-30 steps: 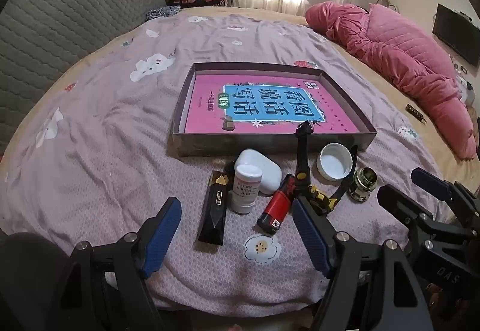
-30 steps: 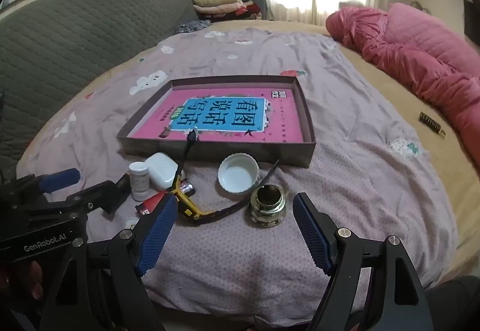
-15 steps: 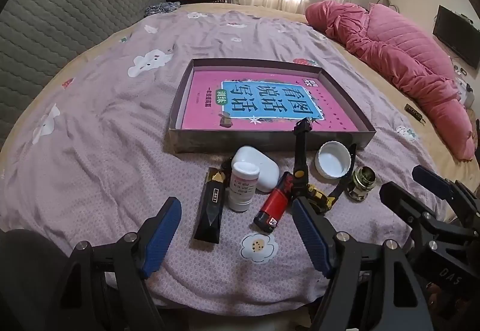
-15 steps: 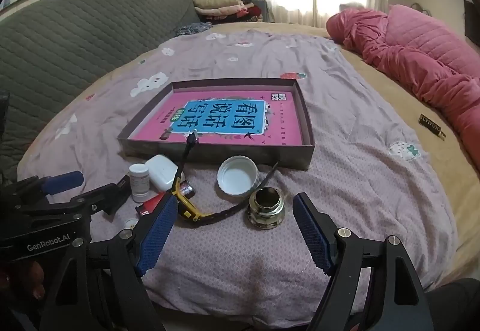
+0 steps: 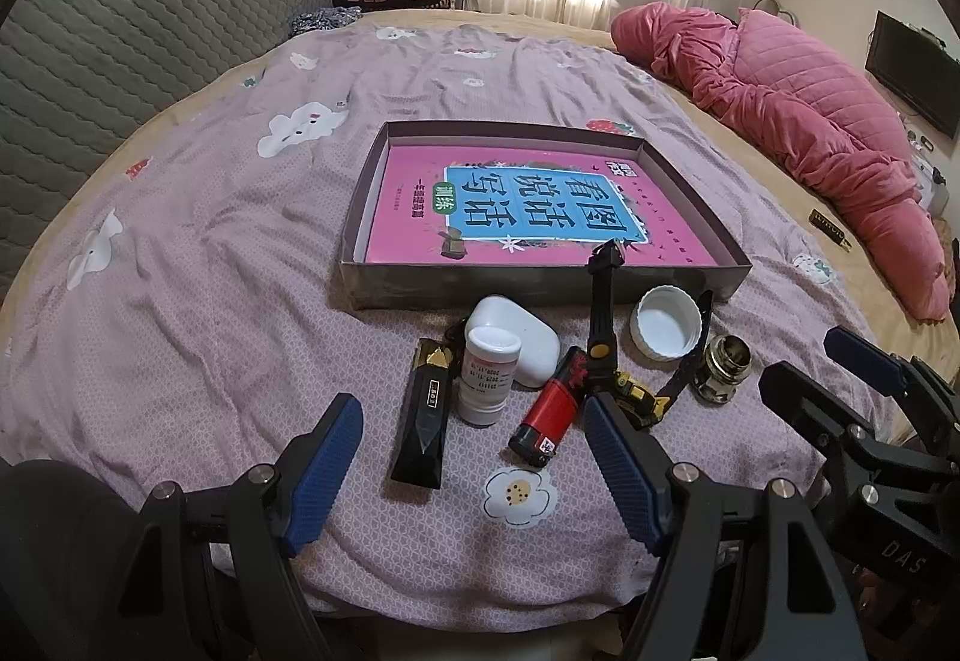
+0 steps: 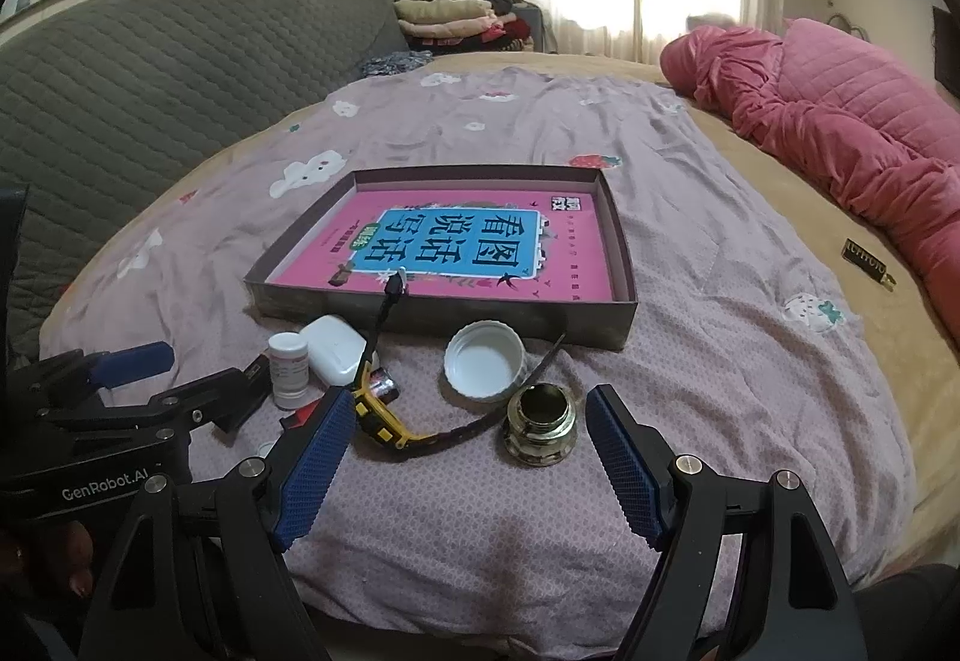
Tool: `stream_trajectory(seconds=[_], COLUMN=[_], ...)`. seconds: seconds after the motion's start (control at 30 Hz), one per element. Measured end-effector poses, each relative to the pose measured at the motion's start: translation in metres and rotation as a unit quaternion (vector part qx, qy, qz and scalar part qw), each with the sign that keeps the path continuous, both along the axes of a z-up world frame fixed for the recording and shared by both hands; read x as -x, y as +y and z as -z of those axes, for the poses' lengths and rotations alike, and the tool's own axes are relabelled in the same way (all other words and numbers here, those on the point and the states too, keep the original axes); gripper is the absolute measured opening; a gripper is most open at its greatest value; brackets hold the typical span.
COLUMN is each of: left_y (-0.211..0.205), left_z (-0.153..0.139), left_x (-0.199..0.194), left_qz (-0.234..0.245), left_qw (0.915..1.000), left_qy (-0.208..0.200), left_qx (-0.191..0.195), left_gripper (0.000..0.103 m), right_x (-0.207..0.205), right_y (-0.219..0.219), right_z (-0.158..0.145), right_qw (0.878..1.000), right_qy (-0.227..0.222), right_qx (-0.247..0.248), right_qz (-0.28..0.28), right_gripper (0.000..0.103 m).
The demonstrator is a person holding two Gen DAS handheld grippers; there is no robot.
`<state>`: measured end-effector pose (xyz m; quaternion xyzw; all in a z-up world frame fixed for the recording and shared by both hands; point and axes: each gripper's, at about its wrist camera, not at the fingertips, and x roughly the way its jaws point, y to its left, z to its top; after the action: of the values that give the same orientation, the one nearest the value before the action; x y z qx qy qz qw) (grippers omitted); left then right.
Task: Organize rigid objects
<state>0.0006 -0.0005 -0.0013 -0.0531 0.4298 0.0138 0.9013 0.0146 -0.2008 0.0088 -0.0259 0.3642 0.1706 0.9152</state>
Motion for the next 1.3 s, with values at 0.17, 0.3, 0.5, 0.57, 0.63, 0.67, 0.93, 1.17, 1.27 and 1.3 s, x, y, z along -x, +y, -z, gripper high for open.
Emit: stream_trajectory(seconds=[0.17,0.3,0.5,0.57,0.63,0.67,0.93,1.17,1.27,1.3], left_y=[-0.0014,-0.0017,-0.0017,-0.002,-0.0004,-0.0005,0.0008,0.0001,0.0014,0.0019], left_z=[-0.0004,-0.0008,-0.0007,-0.0006,-0.0003,-0.0004,0.0,-0.0003,0.0009,0.0014], left_x=[-0.0004,-0.0001,0.0001,0.0,-0.0003,-0.0001,-0.0006,-0.0001,-0.0005,-0.0006], left_qz=[0.001,0.0,-0.001,0.0,0.0,0.0,0.001,0.0,0.0,0.0], left_qw=[1.0,1.0,1.0,1.0,1.0,1.0,1.0,1.0,1.0,1.0], left_qy=[-0.001,-0.001,-0.001,-0.001,0.0,-0.001,0.0,0.0,0.003,0.005], left_qx=[-0.002,-0.002,-0.005,-0.005,-0.004,-0.005,-0.004,-0.005,-0.005,-0.005], left_gripper=[0.076,0.076,0.076,0.076,0.076,0.076,0.076,0.076,0.076,0.076], right_x=[0.0007,0.0007,0.0014,0.0006,0.0005,0.0005,0.0004,0.0003,0.0004,0.0004], right_y=[-0.0003,-0.001,-0.0018,-0.0023,-0.0025,-0.0025,-0.0025,-0.0029,-0.0031,-0.0038], right_z=[-0.001,-0.0025,-0.003,-0.0022,-0.0021,-0.0018,-0.0021,-0.002,-0.001,-0.0009], right_qw=[1.0,1.0,1.0,1.0,1.0,1.0,1.0,1.0,1.0,1.0], right_qy=[-0.003,-0.004,-0.001,0.0,0.0,0.0,-0.001,-0.001,0.001,0.002], right_qx=[0.0,0.0,-0.004,-0.004,-0.005,-0.005,-0.005,-0.005,-0.003,-0.004], right_qz=[0.0,0.002,0.002,0.002,0.002,0.002,0.003,0.003,0.003,0.004], right_gripper=[0.08,0.08,0.08,0.08,0.08,0.08,0.08,0.08,0.08,0.08])
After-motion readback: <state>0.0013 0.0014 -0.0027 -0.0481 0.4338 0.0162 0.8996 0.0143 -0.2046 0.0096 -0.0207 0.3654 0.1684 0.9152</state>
